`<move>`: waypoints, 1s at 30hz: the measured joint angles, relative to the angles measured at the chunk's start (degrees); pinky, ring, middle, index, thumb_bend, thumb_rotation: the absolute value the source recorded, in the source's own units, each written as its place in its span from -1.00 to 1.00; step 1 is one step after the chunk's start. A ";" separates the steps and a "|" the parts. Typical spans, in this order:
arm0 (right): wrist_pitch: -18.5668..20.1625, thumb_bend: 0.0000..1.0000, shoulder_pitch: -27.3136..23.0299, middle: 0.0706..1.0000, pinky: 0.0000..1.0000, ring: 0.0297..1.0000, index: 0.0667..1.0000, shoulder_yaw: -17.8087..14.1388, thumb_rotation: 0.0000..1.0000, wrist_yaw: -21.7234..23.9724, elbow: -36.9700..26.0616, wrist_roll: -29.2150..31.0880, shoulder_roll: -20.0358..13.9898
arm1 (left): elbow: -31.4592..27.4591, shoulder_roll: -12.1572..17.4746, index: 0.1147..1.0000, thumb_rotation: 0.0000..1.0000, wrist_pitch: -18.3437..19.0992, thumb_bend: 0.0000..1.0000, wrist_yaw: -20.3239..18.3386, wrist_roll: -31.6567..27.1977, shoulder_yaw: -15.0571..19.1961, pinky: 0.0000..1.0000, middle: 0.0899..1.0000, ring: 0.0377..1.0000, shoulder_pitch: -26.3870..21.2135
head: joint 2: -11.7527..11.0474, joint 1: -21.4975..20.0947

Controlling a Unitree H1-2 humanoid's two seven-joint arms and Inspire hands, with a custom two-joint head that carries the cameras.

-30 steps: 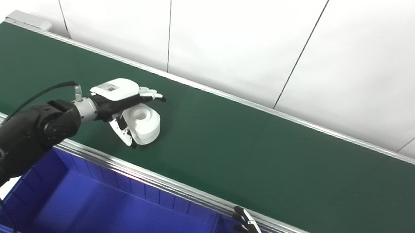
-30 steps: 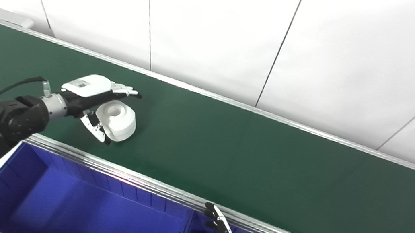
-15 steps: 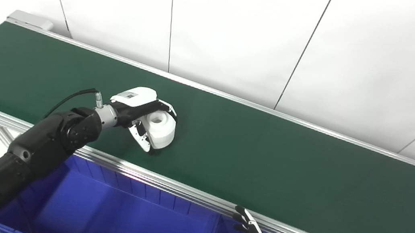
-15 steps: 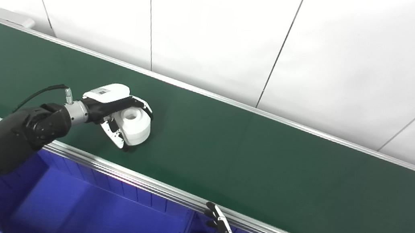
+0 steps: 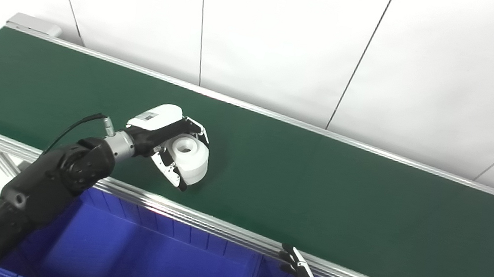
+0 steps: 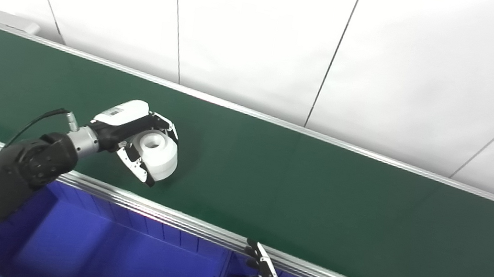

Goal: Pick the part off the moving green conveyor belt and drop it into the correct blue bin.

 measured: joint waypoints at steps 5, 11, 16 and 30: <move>0.72 0.32 1.25 0.79 0.49 0.70 0.89 0.04 -0.20 0.11 -1.39 -0.42 0.39 | -11.55 -0.25 -0.09 -1.00 -1.94 0.00 -0.62 -8.03 1.78 -0.15 -0.11 -0.18 6.10 | 4.84 -3.43; 2.96 0.33 1.15 0.79 0.50 0.69 0.89 -0.25 -0.13 0.33 -3.19 -0.45 1.03 | -18.82 -3.44 -0.07 -1.00 0.51 0.00 -2.97 -13.23 0.06 -0.14 -0.12 -0.20 15.45 | 6.43 -4.41; 3.41 0.34 0.97 0.77 0.49 0.67 0.88 -0.89 -0.15 0.41 -3.82 -0.25 1.12 | -20.39 -8.02 -0.07 -1.00 4.54 -0.01 -5.65 -10.69 -5.51 -0.12 -0.14 -0.20 21.83 | 8.45 -3.35; 4.92 0.33 1.53 0.76 0.50 0.68 0.88 -2.33 -0.15 2.32 -7.73 0.89 0.30 | -20.07 -11.44 -0.02 -1.00 20.67 -0.02 -9.51 5.92 -9.90 -0.17 -0.16 -0.27 22.66 | 10.30 -2.47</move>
